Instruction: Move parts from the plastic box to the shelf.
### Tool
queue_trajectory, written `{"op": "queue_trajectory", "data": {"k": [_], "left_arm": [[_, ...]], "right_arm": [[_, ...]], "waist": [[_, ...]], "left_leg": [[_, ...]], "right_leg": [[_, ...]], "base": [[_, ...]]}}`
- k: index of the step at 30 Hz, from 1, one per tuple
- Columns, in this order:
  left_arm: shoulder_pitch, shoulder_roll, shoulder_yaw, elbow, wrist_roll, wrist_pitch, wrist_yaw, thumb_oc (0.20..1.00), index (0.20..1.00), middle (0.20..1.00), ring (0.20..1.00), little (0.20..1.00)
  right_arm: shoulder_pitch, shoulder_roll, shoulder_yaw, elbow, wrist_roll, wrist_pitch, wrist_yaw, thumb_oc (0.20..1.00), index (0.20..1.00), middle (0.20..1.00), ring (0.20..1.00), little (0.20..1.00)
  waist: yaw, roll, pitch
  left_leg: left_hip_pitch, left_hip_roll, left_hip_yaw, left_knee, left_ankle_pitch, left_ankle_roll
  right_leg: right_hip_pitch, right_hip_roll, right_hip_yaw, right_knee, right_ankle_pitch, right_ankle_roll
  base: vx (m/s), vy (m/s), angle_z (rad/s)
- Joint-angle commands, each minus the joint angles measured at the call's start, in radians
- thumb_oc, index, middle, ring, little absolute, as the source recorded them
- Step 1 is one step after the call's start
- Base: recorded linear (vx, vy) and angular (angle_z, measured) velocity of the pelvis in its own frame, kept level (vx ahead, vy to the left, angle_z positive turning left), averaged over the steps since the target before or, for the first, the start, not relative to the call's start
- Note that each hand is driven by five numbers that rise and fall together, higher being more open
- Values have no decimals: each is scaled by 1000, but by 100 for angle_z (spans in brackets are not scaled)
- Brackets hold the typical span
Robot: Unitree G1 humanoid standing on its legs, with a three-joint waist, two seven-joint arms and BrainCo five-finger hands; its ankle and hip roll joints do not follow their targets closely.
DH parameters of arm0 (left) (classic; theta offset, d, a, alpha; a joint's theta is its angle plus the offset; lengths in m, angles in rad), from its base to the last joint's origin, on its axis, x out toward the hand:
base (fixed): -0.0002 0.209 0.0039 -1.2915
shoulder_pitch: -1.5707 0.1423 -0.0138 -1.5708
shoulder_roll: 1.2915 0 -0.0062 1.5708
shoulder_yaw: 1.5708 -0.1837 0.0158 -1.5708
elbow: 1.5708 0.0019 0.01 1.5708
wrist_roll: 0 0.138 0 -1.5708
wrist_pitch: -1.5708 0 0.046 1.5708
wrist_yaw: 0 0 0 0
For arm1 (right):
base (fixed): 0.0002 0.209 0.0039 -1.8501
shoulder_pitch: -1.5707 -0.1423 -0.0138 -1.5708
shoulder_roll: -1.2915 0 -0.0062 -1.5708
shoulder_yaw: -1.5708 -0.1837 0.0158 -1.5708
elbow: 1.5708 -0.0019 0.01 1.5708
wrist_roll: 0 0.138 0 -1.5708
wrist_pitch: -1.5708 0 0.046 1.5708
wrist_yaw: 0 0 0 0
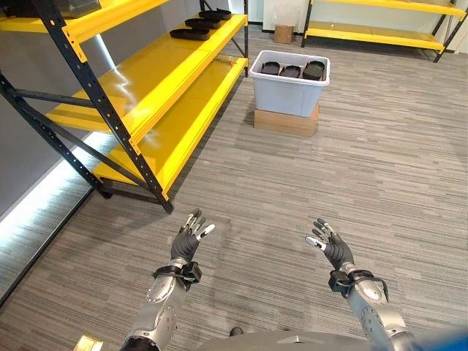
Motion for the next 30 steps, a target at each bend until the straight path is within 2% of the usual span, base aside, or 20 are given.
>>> {"op": "queue_trajectory", "data": {"k": [1,25,30], "left_arm": [[-56,-2,-4,36,-18,-41,-28,1000,1000,1000,1000,1000],[-56,-4,-2,50,-15,-37,-23,1000,1000,1000,1000,1000],[-64,1,-4,43,-21,-38,-27,1000,1000,1000,1000,1000]], "right_arm": [[-27,-7,6,-7,18,-38,15,1000,1000,1000,1000,1000],[-26,-3,4,-4,27,-36,14,1000,1000,1000,1000,1000],[-30,-9,4,-11,29,-38,17,1000,1000,1000,1000,1000]], "waist": [[-5,-15,-65],[-6,-7,-59],[-7,-2,-56]], "left_leg": [[3,106,-25,6,-24,-83],[7,107,-28,6,-28,-83],[7,110,-34,8,-30,-84]], "right_leg": [[-21,-128,-8,36,41,113],[-14,-130,-13,38,35,113],[-19,-126,-12,63,16,107]], "base": [[0,0,0],[0,0,0],[7,-15,0]]}}
